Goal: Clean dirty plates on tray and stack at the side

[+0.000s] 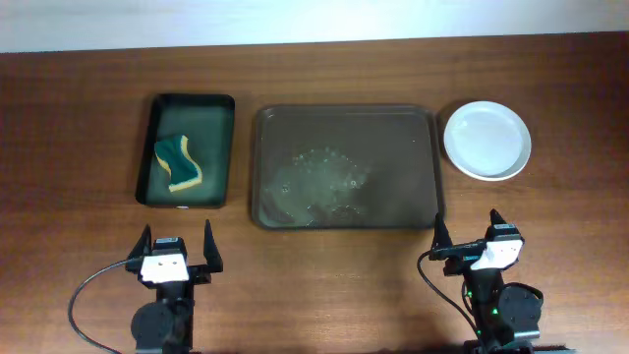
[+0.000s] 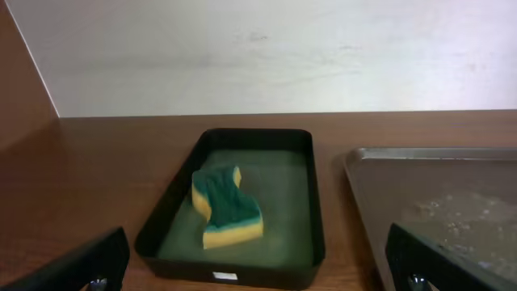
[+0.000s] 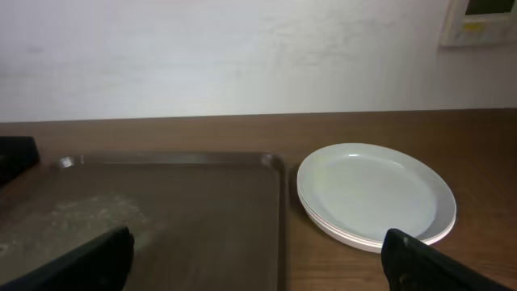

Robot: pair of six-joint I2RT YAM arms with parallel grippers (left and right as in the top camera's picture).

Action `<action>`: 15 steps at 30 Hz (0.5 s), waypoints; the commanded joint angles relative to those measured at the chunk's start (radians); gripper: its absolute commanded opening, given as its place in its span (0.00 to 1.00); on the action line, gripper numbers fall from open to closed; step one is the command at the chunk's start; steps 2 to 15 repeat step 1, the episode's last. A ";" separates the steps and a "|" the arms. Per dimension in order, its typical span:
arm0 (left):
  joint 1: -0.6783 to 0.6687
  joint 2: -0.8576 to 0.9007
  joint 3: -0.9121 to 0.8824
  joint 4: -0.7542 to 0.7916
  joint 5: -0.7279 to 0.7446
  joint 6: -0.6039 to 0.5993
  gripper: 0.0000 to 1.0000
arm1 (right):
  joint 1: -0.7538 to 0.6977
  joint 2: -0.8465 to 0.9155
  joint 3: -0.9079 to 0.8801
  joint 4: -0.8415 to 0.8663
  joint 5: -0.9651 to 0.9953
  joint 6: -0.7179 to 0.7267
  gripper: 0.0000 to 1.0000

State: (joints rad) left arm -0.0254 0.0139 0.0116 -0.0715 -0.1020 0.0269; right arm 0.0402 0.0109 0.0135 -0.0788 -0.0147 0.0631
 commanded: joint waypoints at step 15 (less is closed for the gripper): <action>0.000 -0.009 -0.003 -0.002 -0.008 0.012 0.99 | 0.005 -0.008 -0.008 -0.003 0.016 -0.004 0.98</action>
